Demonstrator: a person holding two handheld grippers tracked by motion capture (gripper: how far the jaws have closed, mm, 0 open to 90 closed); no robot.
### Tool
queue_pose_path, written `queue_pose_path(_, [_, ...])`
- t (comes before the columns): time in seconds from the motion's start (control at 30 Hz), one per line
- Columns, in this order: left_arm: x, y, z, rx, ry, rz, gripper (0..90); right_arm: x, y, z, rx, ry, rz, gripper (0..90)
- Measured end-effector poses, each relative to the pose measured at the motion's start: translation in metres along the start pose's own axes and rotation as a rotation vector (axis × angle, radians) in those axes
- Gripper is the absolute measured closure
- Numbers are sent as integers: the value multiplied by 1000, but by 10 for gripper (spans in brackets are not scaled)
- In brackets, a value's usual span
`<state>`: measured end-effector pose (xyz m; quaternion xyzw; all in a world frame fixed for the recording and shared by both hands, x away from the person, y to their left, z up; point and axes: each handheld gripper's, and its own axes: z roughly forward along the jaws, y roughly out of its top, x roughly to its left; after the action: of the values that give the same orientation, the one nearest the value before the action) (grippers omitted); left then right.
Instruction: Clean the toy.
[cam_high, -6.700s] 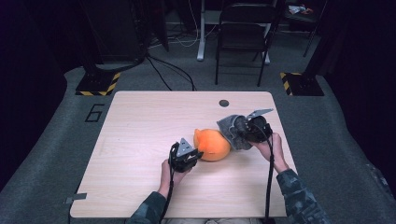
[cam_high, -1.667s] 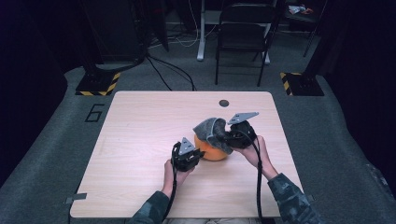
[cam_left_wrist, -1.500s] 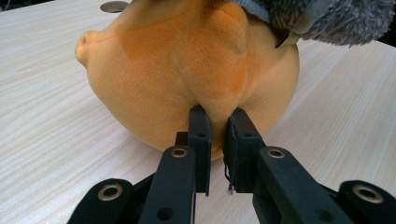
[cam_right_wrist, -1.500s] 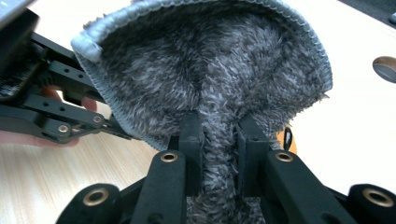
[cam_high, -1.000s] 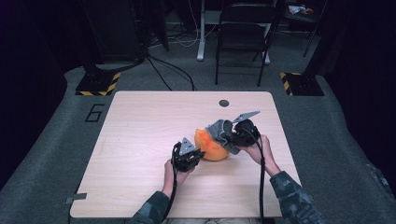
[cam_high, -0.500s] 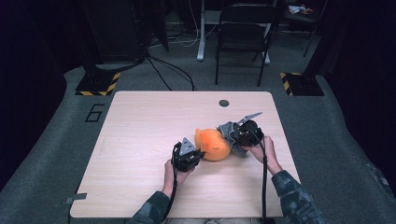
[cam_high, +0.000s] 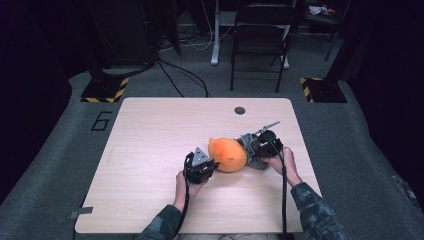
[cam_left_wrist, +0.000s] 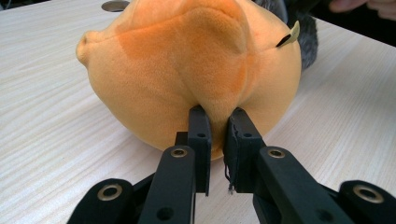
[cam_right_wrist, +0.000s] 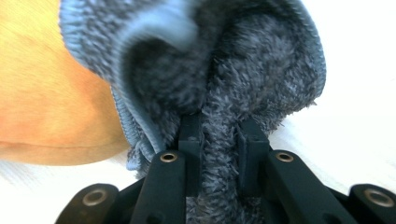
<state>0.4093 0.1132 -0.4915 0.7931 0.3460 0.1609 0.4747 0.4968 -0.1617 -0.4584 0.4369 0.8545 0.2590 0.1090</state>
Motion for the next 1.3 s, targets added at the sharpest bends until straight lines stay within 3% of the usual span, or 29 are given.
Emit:
queue_pose_path(0.1, [0, 0, 0, 1, 0, 2, 813, 1, 5, -19, -85, -19, -30, 759])
queue_pose_path(0.2, [0, 0, 0, -1, 3, -1, 812, 7, 11, -43, -160, 11, -32, 759])
queue_pose_path(0.3, [0, 0, 0, -1, 4, 0, 810, 19, 15, -56, -193, 47, -81, 760])
queue_pose_path(0.43, [1, 0, 0, -2, 3, -1, 804, 36, 17, -49, -159, 82, -124, 759])
queue_pose_path(0.53, [2, -1, 1, -7, 3, -9, 776, 42, 16, -37, -146, 72, -143, 760])
queue_pose_path(0.6, [1, 0, 0, -2, 26, -3, 668, 41, 15, -32, -154, 66, -127, 760])
queue_pose_path(0.7, [-4, 1, -1, 15, 76, 47, 531, 39, 14, -29, -159, 53, -126, 760])
queue_pose_path(0.83, [-5, 0, 3, 22, 105, 52, 445, 39, 15, -25, -170, 50, -108, 759])
queue_pose_path(0.87, [-4, -1, 5, 20, 109, 50, 445, 40, 15, -25, -170, 52, -96, 759])
queue_pose_path(0.93, [-5, -3, 8, 13, 109, 51, 456, 39, 14, -24, -172, 54, -120, 758])
queue_pose_path(1.17, [-5, -4, 8, -5, 104, 51, 747, 37, 13, -24, -180, 73, -102, 757])
queue_pose_path(1.3, [-4, -2, 5, -4, 82, 21, 798, 38, 14, -28, -201, 70, -99, 756])
